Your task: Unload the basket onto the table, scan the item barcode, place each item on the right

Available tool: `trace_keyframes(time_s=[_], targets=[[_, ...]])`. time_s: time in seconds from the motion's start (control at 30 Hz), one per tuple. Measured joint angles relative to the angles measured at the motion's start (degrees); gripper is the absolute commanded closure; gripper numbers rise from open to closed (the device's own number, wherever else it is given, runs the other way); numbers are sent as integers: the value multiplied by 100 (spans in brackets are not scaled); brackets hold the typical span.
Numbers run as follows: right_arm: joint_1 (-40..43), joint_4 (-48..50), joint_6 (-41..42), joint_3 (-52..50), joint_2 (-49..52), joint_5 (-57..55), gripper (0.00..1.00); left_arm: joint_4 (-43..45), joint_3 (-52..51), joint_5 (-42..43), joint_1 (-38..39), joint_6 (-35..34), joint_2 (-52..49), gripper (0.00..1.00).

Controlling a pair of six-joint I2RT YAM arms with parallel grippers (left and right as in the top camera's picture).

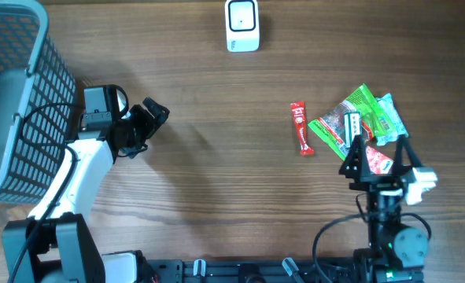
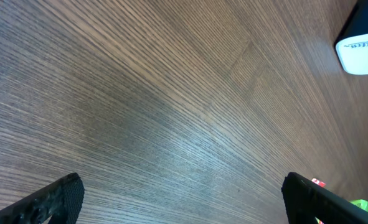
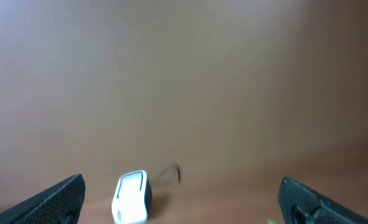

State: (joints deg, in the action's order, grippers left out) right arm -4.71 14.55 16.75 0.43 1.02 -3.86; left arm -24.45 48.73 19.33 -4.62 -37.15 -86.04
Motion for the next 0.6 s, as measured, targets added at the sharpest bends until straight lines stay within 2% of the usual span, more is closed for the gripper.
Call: trace_keyframes(time_s=[0.13, 0.33, 0.6], targets=[[0, -614, -221, -9, -4, 149, 0, 0, 0, 0, 0, 0, 0, 0], [0, -1248, -1845, -9, -13, 881, 0, 0, 0, 0, 0, 0, 0, 0], [0, -1432, -2306, -9, -13, 1010, 0, 0, 0, 0, 0, 0, 0, 0]])
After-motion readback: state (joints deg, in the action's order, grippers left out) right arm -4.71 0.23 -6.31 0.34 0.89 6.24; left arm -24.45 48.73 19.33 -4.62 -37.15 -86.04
